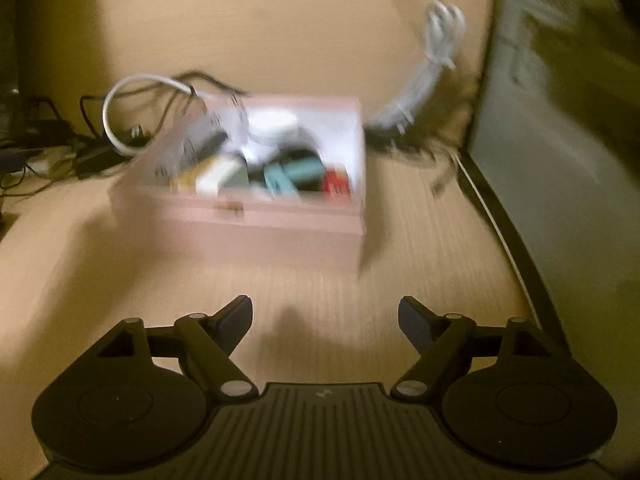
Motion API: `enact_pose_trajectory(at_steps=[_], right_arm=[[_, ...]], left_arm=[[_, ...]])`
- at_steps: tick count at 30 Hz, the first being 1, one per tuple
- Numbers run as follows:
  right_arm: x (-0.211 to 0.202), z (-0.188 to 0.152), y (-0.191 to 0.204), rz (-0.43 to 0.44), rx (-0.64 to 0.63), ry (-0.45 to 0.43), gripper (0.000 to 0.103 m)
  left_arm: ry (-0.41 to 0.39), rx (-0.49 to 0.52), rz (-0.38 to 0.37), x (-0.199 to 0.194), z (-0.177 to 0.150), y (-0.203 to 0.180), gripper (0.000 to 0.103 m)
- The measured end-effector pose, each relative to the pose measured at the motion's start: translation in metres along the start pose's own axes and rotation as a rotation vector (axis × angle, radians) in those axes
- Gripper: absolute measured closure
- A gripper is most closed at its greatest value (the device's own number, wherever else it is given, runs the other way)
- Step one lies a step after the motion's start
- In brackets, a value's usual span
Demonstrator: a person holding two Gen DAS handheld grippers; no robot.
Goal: Organize rigid objects
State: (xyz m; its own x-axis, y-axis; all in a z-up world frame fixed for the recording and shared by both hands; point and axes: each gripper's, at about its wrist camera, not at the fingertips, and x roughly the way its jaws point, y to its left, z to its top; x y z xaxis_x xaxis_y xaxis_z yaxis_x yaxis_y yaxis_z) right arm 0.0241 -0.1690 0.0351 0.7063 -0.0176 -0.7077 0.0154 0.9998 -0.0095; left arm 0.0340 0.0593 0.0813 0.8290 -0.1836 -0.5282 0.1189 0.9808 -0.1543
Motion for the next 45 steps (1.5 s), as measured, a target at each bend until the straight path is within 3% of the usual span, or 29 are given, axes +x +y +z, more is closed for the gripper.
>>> enact_pose_trajectory(at_steps=[6,11,12,13,17,29,45], right_arm=[[-0.022,-0.046,0.004,0.028,0.059,0.057,0.018],[-0.026,-0.06,0.02,0.002,-0.01,0.028,0.013],[-0.026,-0.06,0.02,0.002,-0.011,0.023,0.007],[-0.024,-0.059,0.02,-0.006,-0.007,0.021,0.0],[-0.014,-0.059,0.01,-0.005,0.019,-0.039,0.0],[-0.004,-0.054,0.014,-0.005,0.018,-0.098,0.0],[-0.004,-0.053,0.013,0.001,0.013,-0.097,0.0]], left_arm=[[0.154,0.05,-0.001,-0.013,-0.068,-0.027,0.004],[0.175,0.05,0.09,-0.002,-0.098,-0.037,0.004],[0.147,0.064,0.118,-0.001,-0.1,-0.04,0.004],[0.136,0.08,0.132,0.003,-0.101,-0.042,0.004],[0.108,0.093,0.159,0.015,-0.097,-0.046,0.004],[0.11,0.077,0.17,0.022,-0.093,-0.048,0.003],[0.111,0.077,0.171,0.022,-0.093,-0.048,0.003]])
